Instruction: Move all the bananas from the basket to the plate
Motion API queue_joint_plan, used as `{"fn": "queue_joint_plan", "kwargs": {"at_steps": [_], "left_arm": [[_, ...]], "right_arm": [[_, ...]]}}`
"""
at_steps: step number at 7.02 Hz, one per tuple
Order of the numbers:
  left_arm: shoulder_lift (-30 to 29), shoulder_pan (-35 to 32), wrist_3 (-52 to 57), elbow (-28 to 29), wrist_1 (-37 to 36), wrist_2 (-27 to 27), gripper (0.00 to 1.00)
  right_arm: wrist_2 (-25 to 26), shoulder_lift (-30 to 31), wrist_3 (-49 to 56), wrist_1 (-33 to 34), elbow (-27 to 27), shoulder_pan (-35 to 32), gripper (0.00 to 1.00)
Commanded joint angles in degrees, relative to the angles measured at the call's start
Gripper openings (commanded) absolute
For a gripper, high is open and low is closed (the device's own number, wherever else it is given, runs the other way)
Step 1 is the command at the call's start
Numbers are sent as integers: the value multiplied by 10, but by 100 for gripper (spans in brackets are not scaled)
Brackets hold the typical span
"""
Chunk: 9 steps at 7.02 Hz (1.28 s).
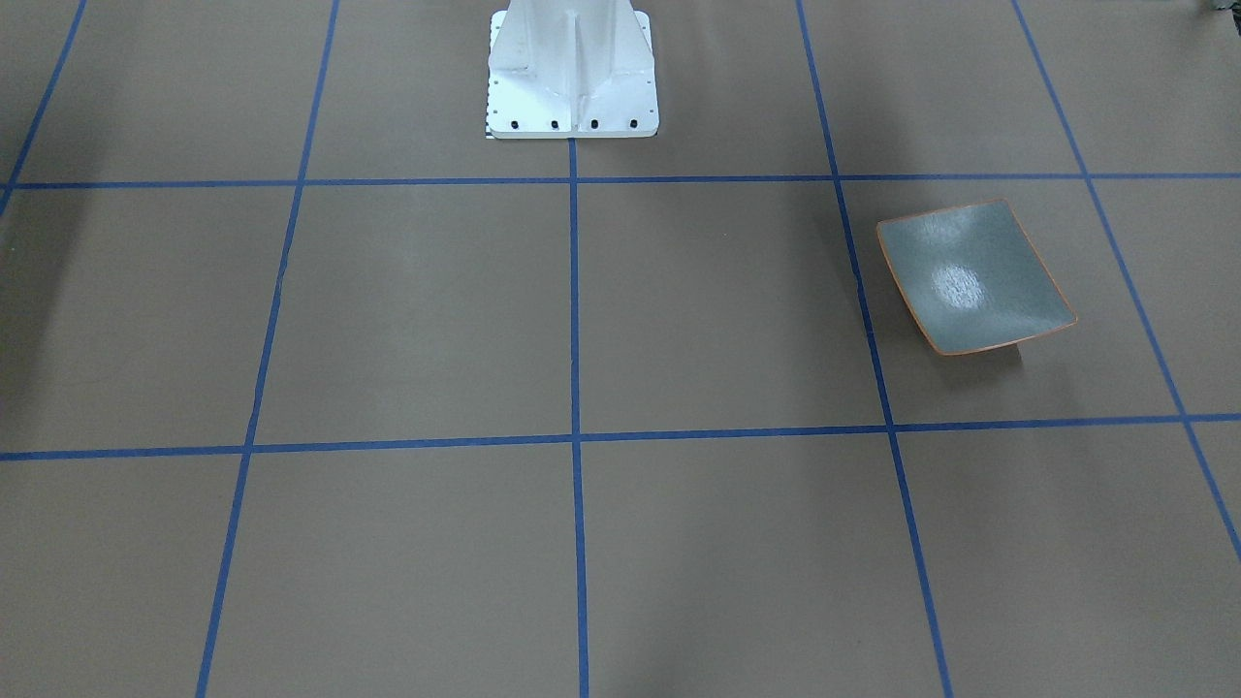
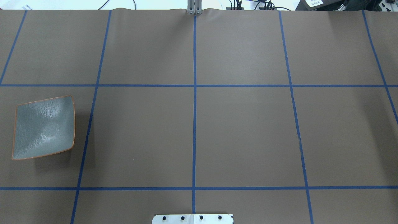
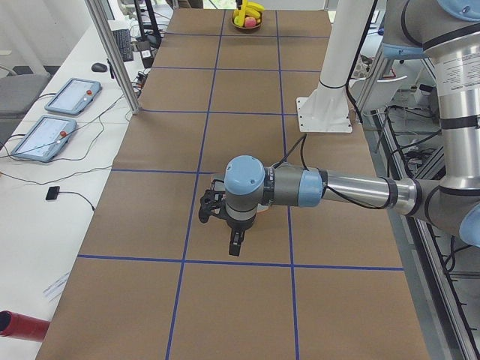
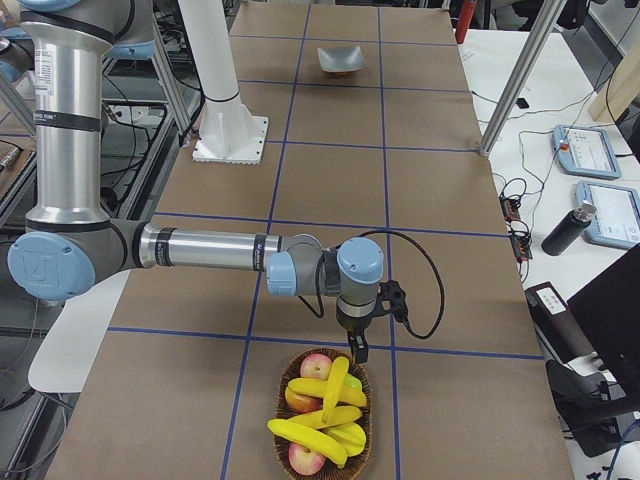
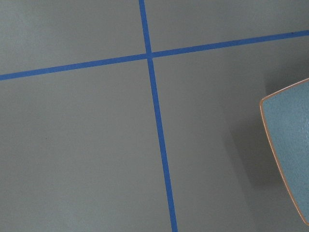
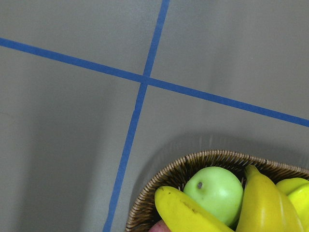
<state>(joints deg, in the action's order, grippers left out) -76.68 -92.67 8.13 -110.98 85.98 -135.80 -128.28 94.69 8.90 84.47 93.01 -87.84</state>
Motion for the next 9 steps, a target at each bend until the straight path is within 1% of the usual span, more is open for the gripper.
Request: {"fn": "queue_joint_plan", "kwargs": {"at_steps": [1, 3, 4, 5, 6, 7, 8, 9], "left_arm": [[7, -1, 3, -17, 1, 0, 100], [9, -1, 3, -19, 2, 0, 100], [10, -1, 3, -18, 1, -1, 100], [14, -1, 3, -17, 1, -1, 100], [15, -1, 3, -16, 1, -1, 100], [15, 0, 3, -14, 1, -1, 100], [16, 0, 3, -13, 1, -3, 100], [16, 0, 3, -13, 1, -4, 100]], "right_arm": [[-1, 9, 0, 0, 21, -1, 100], [5, 34, 4, 0, 83, -1, 100], [2, 27, -2, -11, 105, 0, 100], [0, 11, -4, -68, 94, 1, 100], [-46, 37, 1, -106, 97, 0, 100], [-110, 49, 7, -153, 79, 0, 100], [-94, 58, 54, -203, 62, 0, 100], [-75, 54, 158, -210, 17, 0, 100]]}}
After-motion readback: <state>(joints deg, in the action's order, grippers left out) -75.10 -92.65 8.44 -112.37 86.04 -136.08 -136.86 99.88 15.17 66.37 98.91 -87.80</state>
